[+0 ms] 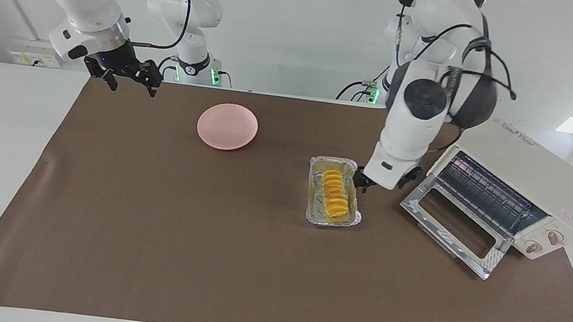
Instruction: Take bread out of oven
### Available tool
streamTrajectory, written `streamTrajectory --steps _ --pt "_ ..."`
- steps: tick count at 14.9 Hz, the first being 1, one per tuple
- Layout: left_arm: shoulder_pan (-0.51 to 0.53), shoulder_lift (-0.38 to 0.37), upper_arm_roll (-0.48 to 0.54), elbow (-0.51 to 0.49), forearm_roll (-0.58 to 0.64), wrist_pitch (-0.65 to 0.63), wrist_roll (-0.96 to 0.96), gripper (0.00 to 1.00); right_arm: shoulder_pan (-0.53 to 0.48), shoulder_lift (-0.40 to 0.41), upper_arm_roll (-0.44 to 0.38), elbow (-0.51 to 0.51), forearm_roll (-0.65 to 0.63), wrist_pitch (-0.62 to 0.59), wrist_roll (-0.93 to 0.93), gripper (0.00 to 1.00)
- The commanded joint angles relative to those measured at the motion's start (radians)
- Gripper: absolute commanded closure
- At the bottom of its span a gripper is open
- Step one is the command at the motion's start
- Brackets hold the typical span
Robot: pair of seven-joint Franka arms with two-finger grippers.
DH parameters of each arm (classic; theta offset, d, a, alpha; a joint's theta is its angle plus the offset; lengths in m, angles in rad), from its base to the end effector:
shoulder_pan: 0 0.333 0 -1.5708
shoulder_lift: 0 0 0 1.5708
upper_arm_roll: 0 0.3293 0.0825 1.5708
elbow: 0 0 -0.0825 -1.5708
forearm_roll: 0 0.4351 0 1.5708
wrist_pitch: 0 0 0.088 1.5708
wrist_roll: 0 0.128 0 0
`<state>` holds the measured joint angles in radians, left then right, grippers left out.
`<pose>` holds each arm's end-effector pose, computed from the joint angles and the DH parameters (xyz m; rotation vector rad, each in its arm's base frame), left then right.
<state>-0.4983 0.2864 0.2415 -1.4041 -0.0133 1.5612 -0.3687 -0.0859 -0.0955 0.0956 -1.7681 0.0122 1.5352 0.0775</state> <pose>0.6554 -0.1938 0.5221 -3.0441 -0.1633 0.1501 0.5616 0.0089 0.5674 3.1294 -0.1084 -0.2161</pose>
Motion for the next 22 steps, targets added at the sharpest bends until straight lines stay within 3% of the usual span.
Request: streamTrajectory --steps 1,4,7,10,11,13,18,20,22 --pt "0.108 -0.093 -0.007 -0.029 -0.016 -0.091 0.162 0.00 -0.002 -0.015 0.018 0.006 0.003 -0.007 -0.086 0.00" --pt "0.182 -0.156 -0.007 -0.048 -0.010 -0.165 0.256 0.00 0.098 -0.006 0.067 -0.008 0.009 0.081 0.034 0.00" --pt "0.211 -0.185 -0.007 -0.058 -0.008 -0.245 0.313 0.00 0.224 0.089 0.067 -0.001 0.073 0.196 0.182 0.00" --pt "0.214 -0.205 -0.007 -0.088 -0.005 -0.224 0.316 0.00 0.408 0.235 0.067 0.010 0.075 0.423 0.423 0.00" --pt "0.237 -0.220 -0.022 -0.107 -0.005 -0.231 0.327 0.00 0.508 0.384 0.067 0.116 0.075 0.504 0.579 0.00" --pt "0.242 -0.227 -0.025 -0.115 -0.004 -0.228 0.329 0.00 0.578 0.492 0.064 0.206 0.069 0.514 0.716 0.00" --pt "0.254 -0.285 -0.031 -0.180 -0.002 -0.217 0.350 0.00 0.584 0.559 0.067 0.116 0.092 0.707 0.857 0.04" --pt "0.259 -0.335 -0.076 -0.220 0.027 -0.205 0.349 0.00 0.583 0.573 0.067 0.087 0.092 0.770 0.857 0.04" --pt "0.341 -0.346 -0.152 -0.240 0.044 -0.193 0.347 0.00 0.583 0.576 0.069 0.050 0.103 0.827 0.855 0.04"
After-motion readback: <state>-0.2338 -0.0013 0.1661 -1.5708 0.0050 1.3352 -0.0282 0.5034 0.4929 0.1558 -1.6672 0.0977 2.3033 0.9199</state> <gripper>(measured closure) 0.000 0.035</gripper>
